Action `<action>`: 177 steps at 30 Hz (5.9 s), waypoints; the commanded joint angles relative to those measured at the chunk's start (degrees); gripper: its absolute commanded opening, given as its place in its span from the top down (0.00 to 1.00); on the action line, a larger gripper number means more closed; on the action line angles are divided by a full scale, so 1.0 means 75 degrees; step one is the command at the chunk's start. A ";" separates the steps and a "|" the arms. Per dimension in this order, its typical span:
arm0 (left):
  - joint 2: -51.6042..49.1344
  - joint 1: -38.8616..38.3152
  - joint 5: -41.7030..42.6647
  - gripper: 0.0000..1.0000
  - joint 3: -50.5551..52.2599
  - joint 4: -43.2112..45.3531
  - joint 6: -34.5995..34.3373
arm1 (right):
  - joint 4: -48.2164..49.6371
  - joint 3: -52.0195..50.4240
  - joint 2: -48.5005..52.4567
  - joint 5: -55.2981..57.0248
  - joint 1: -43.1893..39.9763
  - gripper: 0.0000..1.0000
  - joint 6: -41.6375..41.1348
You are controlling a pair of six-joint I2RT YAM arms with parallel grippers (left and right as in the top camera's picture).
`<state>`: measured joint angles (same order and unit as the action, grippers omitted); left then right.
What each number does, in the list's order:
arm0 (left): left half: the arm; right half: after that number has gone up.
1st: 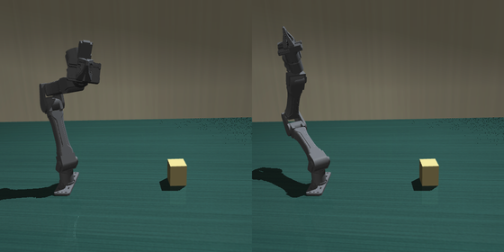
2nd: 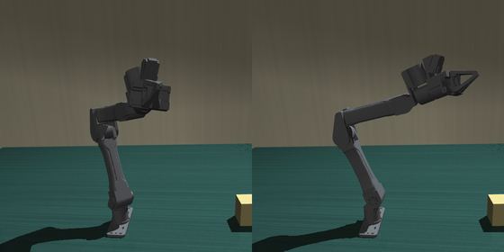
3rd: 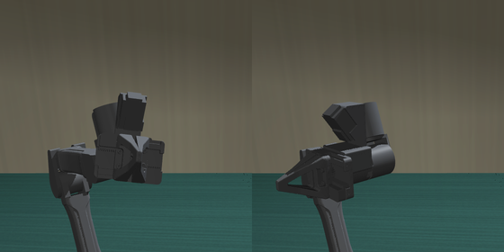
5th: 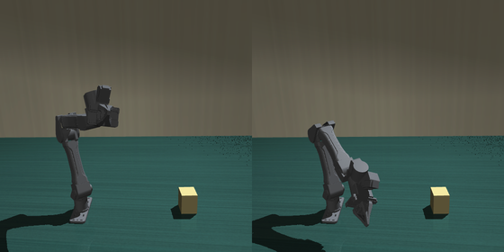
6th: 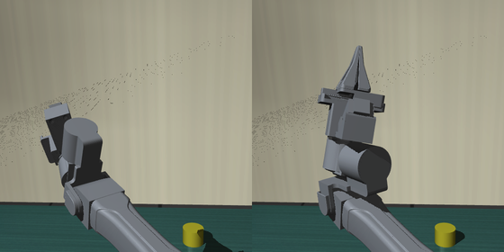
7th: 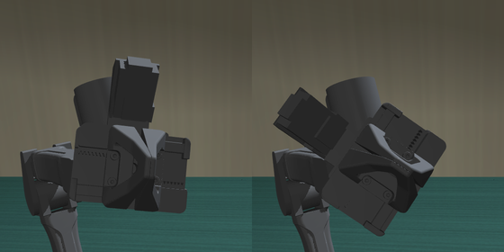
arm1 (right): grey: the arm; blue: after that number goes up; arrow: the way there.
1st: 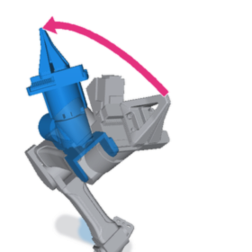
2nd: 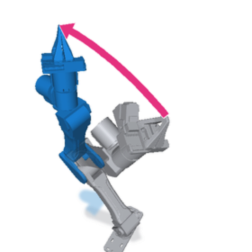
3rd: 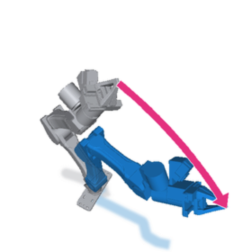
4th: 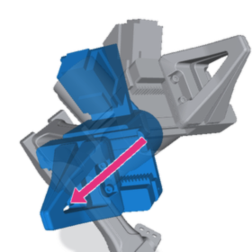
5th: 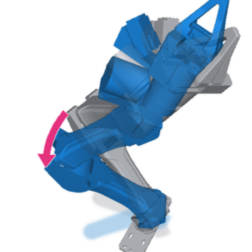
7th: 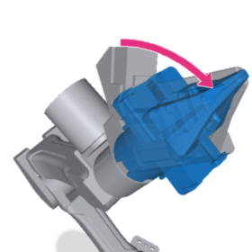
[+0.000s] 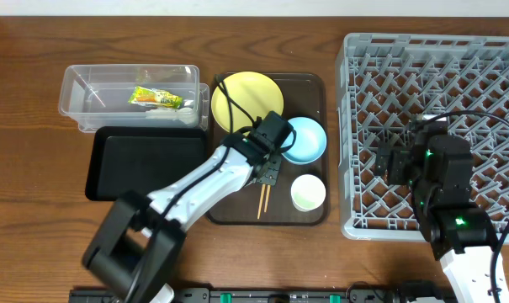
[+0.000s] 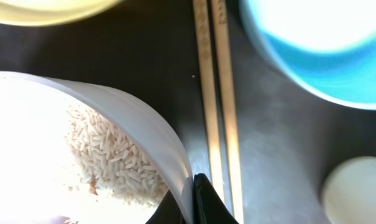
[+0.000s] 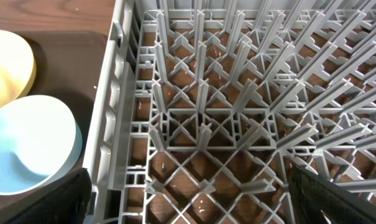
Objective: Sort waste into correct bins and load items into the dishwasher rack
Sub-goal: 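Grasp the rim of the pink rice bowl with the left gripper, then carry the pink bowl over the black tray, then tip the pink bowl to pour the rice onto the black tray, then return the emptied pink bowl to the brown tray with the left gripper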
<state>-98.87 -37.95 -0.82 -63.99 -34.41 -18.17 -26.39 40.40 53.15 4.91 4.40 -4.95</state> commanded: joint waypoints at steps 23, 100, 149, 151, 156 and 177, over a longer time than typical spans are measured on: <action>0.2224 0.3657 0.2970 0.94 0.0000 -0.1411 0.0615 | -0.0026 0.0137 0.0000 -0.0003 0.0067 0.01 0.0012; -0.0667 0.9031 1.2126 0.94 0.0003 -0.2124 0.0746 | -0.0026 0.0137 0.0000 -0.0003 0.0067 0.01 0.0012; -0.0662 0.9687 1.2126 0.94 0.0000 -0.0338 -0.0472 | -0.0032 0.0137 0.0000 -0.0003 0.0067 0.01 0.0009; -0.0662 0.9687 1.2126 0.94 0.0000 -0.0350 -0.0466 | -0.0038 0.0137 0.0000 -0.0003 0.0067 0.01 0.0012; -0.0644 0.9664 1.2126 0.94 0.0000 -0.0367 -0.0440 | -0.0032 0.0137 0.0000 -0.0003 0.0067 0.01 0.0012; 0.1600 0.4080 0.3570 0.94 0.0000 -0.0224 0.0970 | -0.0029 0.0137 0.0000 -0.0003 0.0067 0.01 0.0012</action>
<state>-86.67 -0.54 48.27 -63.94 -36.49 -14.92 -26.55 40.40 53.15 4.91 4.40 -4.95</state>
